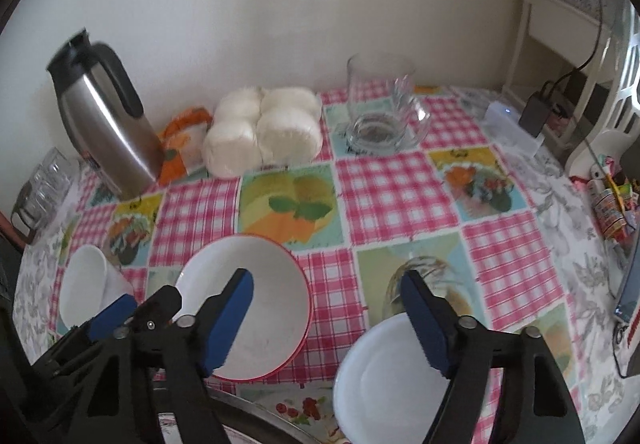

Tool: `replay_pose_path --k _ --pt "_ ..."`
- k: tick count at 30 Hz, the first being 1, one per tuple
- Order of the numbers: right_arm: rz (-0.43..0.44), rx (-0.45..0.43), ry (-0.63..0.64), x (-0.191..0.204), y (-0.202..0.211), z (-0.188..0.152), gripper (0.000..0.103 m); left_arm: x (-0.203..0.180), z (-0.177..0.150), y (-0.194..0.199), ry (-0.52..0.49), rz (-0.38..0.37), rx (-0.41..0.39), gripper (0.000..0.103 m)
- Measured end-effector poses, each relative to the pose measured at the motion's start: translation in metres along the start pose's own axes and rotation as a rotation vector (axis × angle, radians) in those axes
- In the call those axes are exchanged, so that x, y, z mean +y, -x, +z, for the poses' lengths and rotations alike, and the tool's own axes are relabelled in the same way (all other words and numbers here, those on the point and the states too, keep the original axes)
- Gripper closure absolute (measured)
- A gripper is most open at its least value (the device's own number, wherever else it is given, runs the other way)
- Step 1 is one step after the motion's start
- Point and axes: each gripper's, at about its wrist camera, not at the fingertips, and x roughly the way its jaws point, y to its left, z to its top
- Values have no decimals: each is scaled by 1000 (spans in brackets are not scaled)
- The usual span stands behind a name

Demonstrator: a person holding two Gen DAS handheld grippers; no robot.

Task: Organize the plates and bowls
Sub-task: 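Grasp the red-rimmed bowl rim with the left tool while the right tool grasps it too, then lift the red-rimmed bowl with both tools and carry it over the basin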

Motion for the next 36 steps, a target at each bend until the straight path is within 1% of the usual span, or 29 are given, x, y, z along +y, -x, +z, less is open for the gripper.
replay_pose_path --k 3,4,5,6,7,10,12,14,18,21,24,25,27,30,36 --pt "6 39 -4 2 -15 -4 37 2 -1 -9 11 -7 30 48" --pt "12 51 -5 3 -20 -5 44 2 -1 -12 13 -14 39 48" --pt "12 61 -6 3 -23 -6 49 2 -2 -15 14 -24 48 51" --pt "10 73 -6 4 -28 -7 50 1 -2 -17 12 -28 55 53" --pt "9 84 -6 4 -32 -8 55 0 -2 -19 10 -29 61 54" --pt "18 115 -6 6 -42 -11 62 -2 -3 -24 8 -41 79 65" --pt "17 131 1 8 -48 -12 65 -3 -3 -28 11 -48 94 74" --pt "20 147 3 8 -53 -13 67 -4 -4 -31 15 -59 106 78" --pt "27 180 -6 8 -61 -15 67 -4 -6 -38 20 -66 123 81" --pt "21 173 24 11 -63 -14 68 -4 -8 -42 28 -66 136 81" --pt "42 189 28 13 -65 -14 76 -2 -9 -44 35 -73 141 82" --pt "37 192 25 14 -66 -14 79 -2 -9 -44 38 -77 141 82" --pt "37 196 30 15 -68 -14 82 -2 -8 -44 37 -81 141 82" --pt "49 203 24 15 -70 -16 90 -2 -9 -44 31 -82 138 83" --pt "49 190 26 15 -68 -18 91 -1 -9 -42 26 -83 127 85"
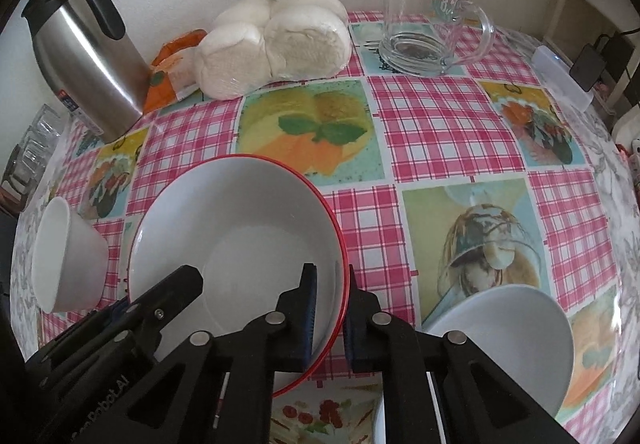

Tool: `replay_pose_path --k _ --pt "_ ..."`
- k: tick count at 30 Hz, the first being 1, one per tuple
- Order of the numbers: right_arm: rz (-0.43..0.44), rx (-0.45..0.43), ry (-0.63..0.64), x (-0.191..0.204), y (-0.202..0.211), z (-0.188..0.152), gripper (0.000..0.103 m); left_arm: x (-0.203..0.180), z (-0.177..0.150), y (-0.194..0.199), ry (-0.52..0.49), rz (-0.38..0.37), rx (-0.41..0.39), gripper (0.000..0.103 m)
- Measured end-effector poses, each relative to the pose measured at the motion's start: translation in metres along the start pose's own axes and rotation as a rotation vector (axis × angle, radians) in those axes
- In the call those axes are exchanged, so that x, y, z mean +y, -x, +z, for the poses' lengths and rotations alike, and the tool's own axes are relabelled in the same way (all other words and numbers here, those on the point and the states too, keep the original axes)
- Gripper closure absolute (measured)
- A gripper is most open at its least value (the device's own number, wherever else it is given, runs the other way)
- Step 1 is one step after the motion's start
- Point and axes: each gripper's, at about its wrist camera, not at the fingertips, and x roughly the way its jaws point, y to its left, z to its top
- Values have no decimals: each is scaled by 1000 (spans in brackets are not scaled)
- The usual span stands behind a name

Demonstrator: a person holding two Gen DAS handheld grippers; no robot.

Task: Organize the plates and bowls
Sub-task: 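Lift the red-rimmed bowl with both tools and carry it over the basin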

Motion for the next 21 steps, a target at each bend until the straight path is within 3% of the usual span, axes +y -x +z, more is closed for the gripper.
replay_pose_path --k 11,21 --pt "11 -91 -21 -7 39 3 91 -15 2 35 -39 -55 -81 86" --pt "39 -164 -61 -10 88 -18 90 -40 -15 81 -114 -10 -120 86"
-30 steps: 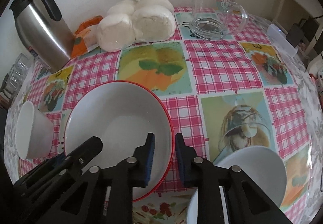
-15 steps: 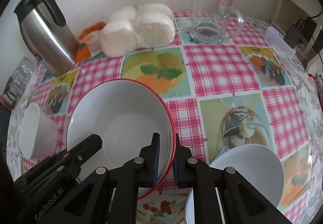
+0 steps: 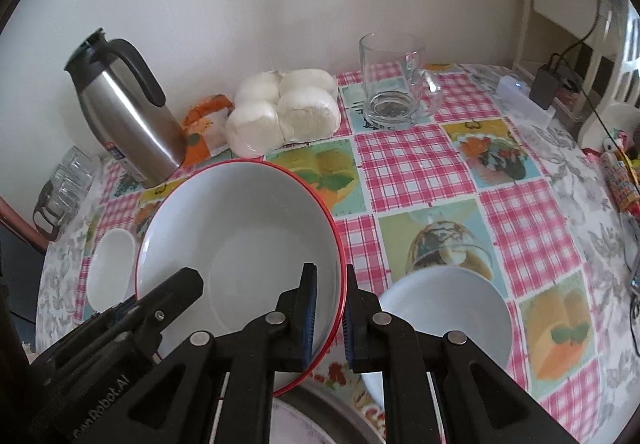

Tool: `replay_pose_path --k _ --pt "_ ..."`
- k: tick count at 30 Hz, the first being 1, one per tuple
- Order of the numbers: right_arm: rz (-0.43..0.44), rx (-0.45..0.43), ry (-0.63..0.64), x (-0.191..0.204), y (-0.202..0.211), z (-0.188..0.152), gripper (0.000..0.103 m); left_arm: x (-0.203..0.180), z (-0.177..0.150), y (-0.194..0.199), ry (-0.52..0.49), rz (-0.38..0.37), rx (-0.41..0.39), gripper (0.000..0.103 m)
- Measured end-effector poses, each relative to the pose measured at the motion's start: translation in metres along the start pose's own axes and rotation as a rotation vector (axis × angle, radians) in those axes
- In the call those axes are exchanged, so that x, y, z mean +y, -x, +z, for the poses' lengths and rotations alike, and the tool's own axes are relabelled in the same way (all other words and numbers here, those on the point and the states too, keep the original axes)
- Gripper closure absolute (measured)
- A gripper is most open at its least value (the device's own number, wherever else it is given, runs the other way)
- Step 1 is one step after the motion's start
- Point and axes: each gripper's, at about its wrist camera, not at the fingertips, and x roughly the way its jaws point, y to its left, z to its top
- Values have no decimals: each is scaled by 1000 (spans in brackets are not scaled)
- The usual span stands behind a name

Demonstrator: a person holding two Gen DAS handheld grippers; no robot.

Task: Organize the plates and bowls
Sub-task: 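Lift the red-rimmed bowl with both tools and carry it over the basin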

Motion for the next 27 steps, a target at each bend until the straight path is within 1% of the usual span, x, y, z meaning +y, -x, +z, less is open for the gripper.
replay_pose_path --k 4,6,14,21,27 --pt "-2 -30 -5 0 22 -12 90 -2 -9 16 12 -14 -7 86" --pt "1 -41 -4 2 33 -19 90 -7 -14 25 -8 12 -22 86" --pt "34 -94 -18 4 67 -50 90 -11 -31 57 -35 33 -45 86" --pt "104 -106 -70 2 80 -84 90 -9 -51 76 -65 70 -46 86" --pt "150 -117 -99 -4 80 -113 90 -9 -69 79 -91 94 -19 86"
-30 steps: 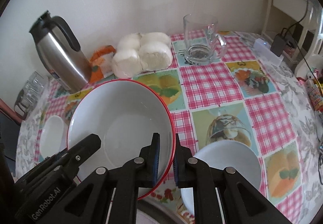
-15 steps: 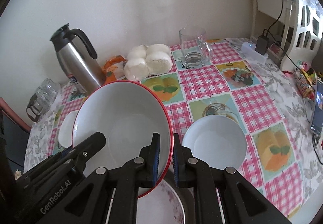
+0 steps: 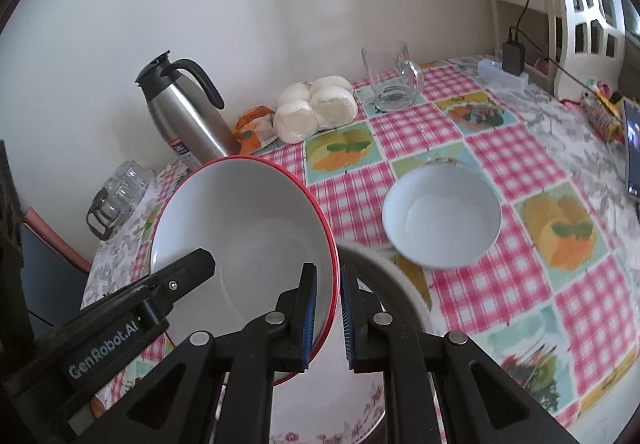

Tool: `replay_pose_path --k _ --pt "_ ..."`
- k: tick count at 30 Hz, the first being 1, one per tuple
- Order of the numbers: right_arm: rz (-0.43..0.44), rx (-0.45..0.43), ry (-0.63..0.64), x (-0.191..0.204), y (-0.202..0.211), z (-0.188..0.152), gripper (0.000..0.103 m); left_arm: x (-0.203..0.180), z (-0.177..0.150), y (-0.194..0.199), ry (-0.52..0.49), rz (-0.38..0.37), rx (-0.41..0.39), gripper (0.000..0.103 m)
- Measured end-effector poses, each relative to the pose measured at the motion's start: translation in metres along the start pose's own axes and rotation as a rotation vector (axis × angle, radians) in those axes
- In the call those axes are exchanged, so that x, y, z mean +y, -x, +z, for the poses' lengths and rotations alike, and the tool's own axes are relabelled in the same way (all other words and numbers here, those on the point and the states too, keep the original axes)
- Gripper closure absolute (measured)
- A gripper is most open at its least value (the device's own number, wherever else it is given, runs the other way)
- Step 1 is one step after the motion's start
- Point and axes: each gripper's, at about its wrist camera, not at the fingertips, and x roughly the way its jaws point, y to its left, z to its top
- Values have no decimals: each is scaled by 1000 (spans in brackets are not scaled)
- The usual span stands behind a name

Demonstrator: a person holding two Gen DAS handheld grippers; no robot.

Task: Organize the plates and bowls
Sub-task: 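Lift the red-rimmed bowl with both tools and carry it over the basin, then lower the red-rimmed bowl onto the rose-rimmed plate inside the basin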

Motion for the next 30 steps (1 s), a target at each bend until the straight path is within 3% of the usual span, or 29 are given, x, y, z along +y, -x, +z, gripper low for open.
replay_pose_path --k 15,30 --pt "-11 109 -38 -14 -15 -26 90 2 -28 -21 21 61 135 86" --pt "-20 171 -29 -8 -32 -37 87 14 -34 -34 59 94 202 86"
